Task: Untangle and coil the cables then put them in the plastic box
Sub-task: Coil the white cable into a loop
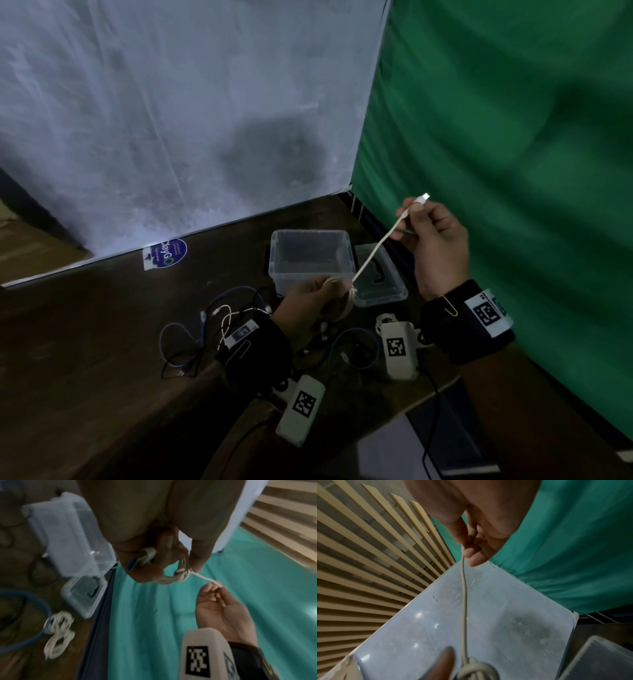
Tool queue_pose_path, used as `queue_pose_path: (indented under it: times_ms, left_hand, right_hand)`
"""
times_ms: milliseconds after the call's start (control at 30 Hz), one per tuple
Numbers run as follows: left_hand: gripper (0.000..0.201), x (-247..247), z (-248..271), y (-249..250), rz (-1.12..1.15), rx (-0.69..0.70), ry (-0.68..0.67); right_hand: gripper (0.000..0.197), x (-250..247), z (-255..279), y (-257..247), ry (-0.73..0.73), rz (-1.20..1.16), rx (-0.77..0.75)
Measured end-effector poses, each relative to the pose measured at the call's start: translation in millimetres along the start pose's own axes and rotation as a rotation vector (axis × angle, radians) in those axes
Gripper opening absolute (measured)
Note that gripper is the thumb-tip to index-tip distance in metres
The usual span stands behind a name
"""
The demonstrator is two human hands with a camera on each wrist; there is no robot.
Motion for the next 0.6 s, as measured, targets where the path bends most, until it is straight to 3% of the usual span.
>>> queue_pose_path:
  times_ms: [100,200,400,500,600]
  left_hand:
    - [0.024,-3,-4,4,-0.149,0.012,0.03]
    - [0.029,-6,-8,6,-0.283,0.015,0.039]
    - [0.018,-24,-14,10,0.156,0.045,0.165]
    - [0.015,-26,-14,21,0.306,0.066,0.13]
    - [0.015,-21,-16,23,0.332,0.075,0.097]
  right_hand:
    - [0.019,-6,-3,0,0.019,-0.028,0.021]
    - [0.018,-9,-5,3,0.028,-0.079,0.052]
    - [0.02,-24,2,32,-0.111,-0.112,0.16]
    - [0.019,-26,14,59,-0.275,0.153,0.16]
    - [0.022,-14,27,74,-0.401,0.369,0.066]
Point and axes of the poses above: each hand's wrist, its own z-axis away from the middle knuckle, its own x-axis out of the palm, y = z × x, the point moved 1 cm from there along -z, towards the middle knuckle, and after that the axes turned 13 degrees about z, right-handed, at the moved point
